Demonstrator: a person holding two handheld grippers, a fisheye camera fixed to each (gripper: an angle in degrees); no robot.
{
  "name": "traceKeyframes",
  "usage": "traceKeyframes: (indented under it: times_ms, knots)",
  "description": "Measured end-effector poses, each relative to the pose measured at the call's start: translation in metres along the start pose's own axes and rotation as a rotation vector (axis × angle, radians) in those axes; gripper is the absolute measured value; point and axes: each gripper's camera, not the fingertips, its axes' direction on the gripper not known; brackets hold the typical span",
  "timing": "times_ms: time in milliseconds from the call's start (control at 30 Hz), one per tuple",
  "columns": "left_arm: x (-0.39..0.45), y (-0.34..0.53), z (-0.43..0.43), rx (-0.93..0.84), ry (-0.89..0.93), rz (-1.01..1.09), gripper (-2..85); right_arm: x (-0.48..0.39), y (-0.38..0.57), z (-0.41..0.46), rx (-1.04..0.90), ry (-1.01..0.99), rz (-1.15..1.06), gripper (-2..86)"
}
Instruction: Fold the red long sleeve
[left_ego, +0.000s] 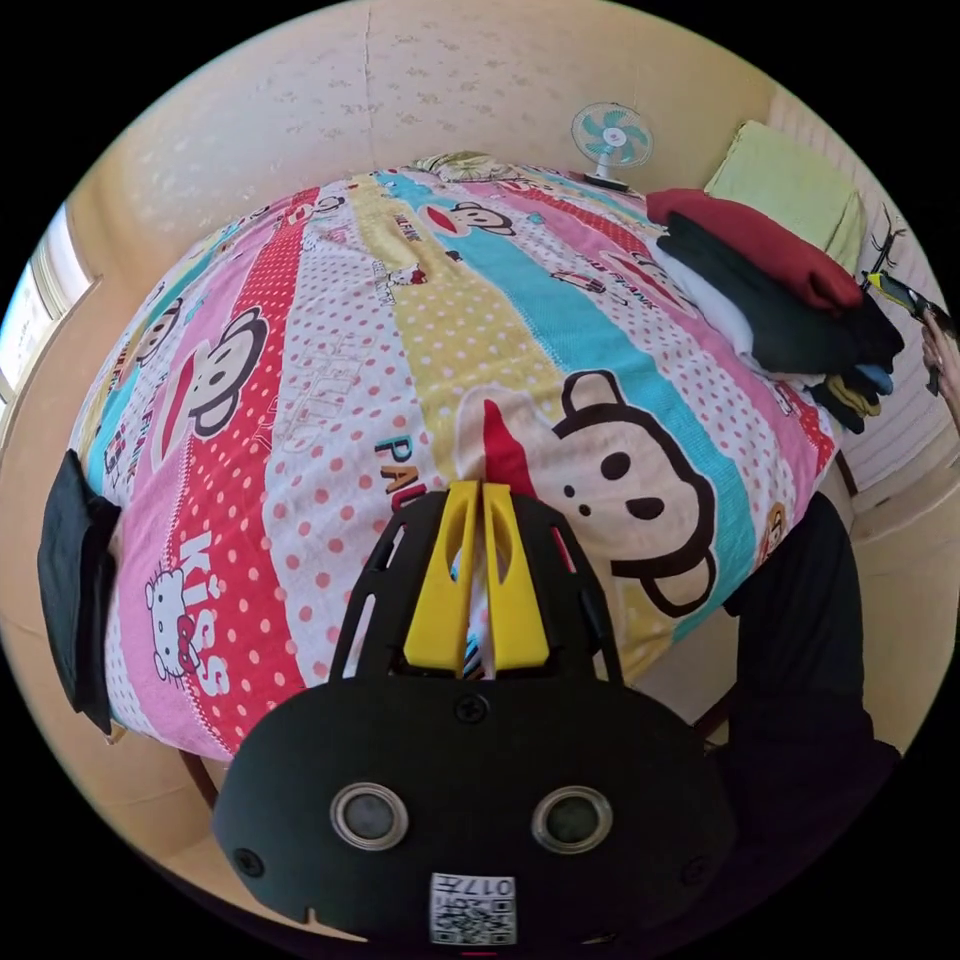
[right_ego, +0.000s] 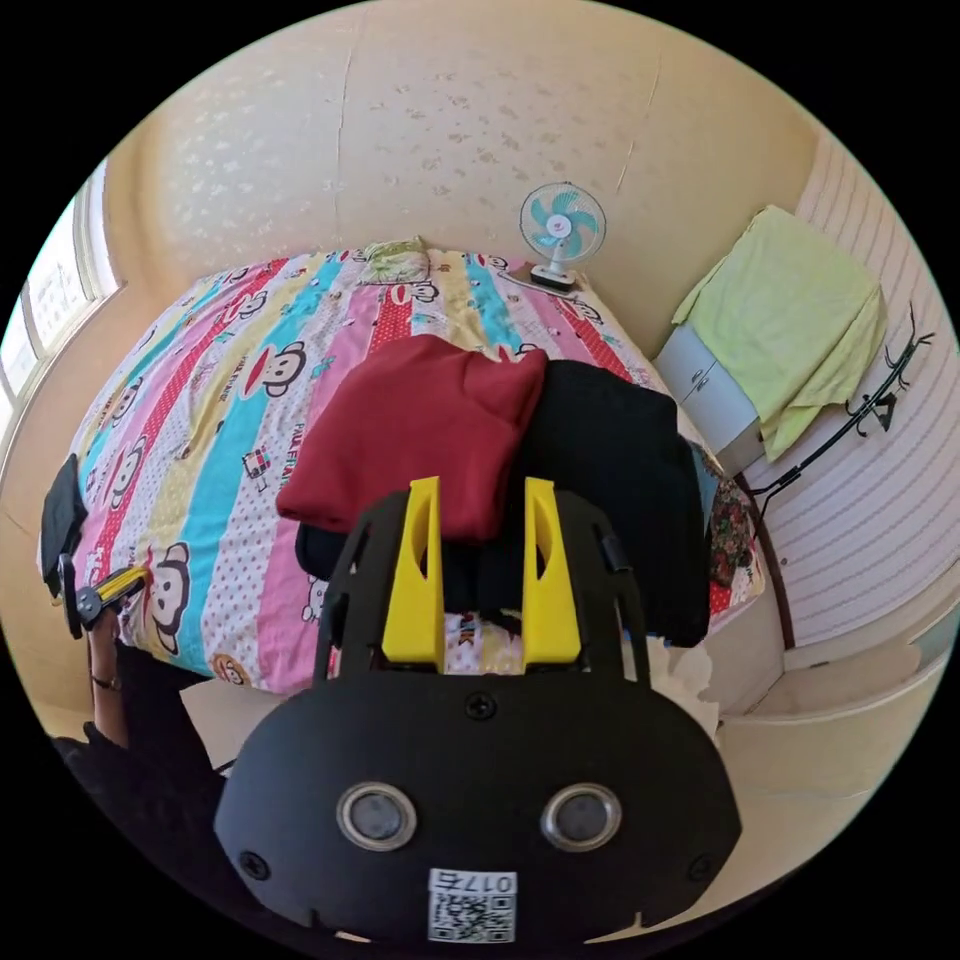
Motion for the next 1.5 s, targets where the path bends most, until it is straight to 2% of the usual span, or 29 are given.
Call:
traceKeyframes:
  times_ms: [100,133,167,200,267,300,400,433,500,567,700,767,833,900,1000,1067,1133,1200,1233,1267,1400,1500]
  knots:
    - [-0.006,0.008,-0.003,0.015,0.012,0.009,-1.0,0.011,-0.029,0.051,-0.11,-0.109,0.091,10.8]
    - [-0.008,0.008,-0.004,0.014,0.02,0.006,-1.0,0.01,-0.04,0.074,-0.208,-0.196,0.164,6.7]
    - [-0.013,0.008,-0.006,0.007,0.04,-0.002,-1.0,-0.001,-0.051,0.078,-0.194,-0.244,0.216,4.2]
    - [-0.018,0.008,-0.008,-0.001,0.06,-0.006,-0.9,-0.014,-0.057,0.072,-0.138,-0.269,0.174,3.9]
    - [-0.027,0.007,-0.012,-0.01,0.09,-0.012,-0.9,-0.093,-0.085,0.041,0.029,-0.323,-0.128,3.0]
    - [-0.034,0.006,-0.015,-0.015,0.119,-0.024,-0.8,-0.112,-0.093,0.035,0.041,-0.358,-0.185,3.0]
    - [-0.058,0.006,-0.024,0.004,0.226,-0.06,-0.5,-0.196,-0.122,0.017,0.057,-0.766,-0.37,2.8]
    - [-0.064,0.007,-0.026,0.02,0.255,-0.07,-0.4,-0.238,-0.123,0.024,-0.049,-0.863,-0.431,2.9]
    - [-0.099,0.015,-0.038,0.125,0.389,-0.199,-0.1,-0.307,-0.093,0.043,-0.191,-0.799,-0.586,2.9]
    - [-0.124,0.024,-0.05,0.208,0.443,-0.292,0.5,-0.367,-0.025,0.073,-0.406,-0.765,-0.804,2.9]
    - [-0.149,0.033,-0.077,0.279,0.474,-0.347,5.8,-0.398,0.063,0.081,-0.579,-1.067,-0.884,3.3]
    - [-0.149,0.033,-0.082,0.278,0.487,-0.345,6.9,-0.41,0.095,0.098,-0.661,-0.958,-0.905,3.7]
    - [-0.144,0.028,-0.082,0.252,0.496,-0.324,6.9,-0.409,0.094,0.105,-0.661,-0.903,-0.935,3.9]
    - [-0.138,0.022,-0.087,0.243,0.497,-0.307,5.4,-0.406,0.07,0.101,-0.659,-0.964,-0.899,4.2]
    - [-0.135,0.015,-0.096,0.249,0.484,-0.293,5.2,-0.398,0.015,0.078,-0.507,-0.975,-0.866,5.0]
    - [-0.136,0.012,-0.098,0.245,0.498,-0.304,5.5,-0.394,-0.029,0.064,-0.307,-0.794,-0.766,9.2]
    - [-0.138,0.009,-0.098,0.243,0.528,-0.322,6.1,-0.402,-0.05,0.068,-0.229,-0.705,-0.702,13.6]
    - [-0.141,0.006,-0.096,0.233,0.567,-0.351,6.7,-0.424,-0.053,0.095,-0.25,-0.636,-0.691,15.8]
    - [-0.142,0.005,-0.096,0.231,0.574,-0.356,6.8,-0.448,-0.044,0.133,-0.378,-0.577,-0.707,16.0]
    - [-0.142,0.004,-0.096,0.23,0.587,-0.366,6.8,-0.468,-0.026,0.167,-0.47,-0.492,-0.753,15.0]
    - [-0.134,-0.002,-0.1,0.185,0.576,-0.358,7.3,-0.444,-0.023,0.135,-0.302,-0.49,-0.655,6.7]
    - [-0.13,-0.004,-0.109,0.195,0.581,-0.36,7.6,-0.364,-0.029,0.07,-0.107,-0.49,-0.469,4.2]
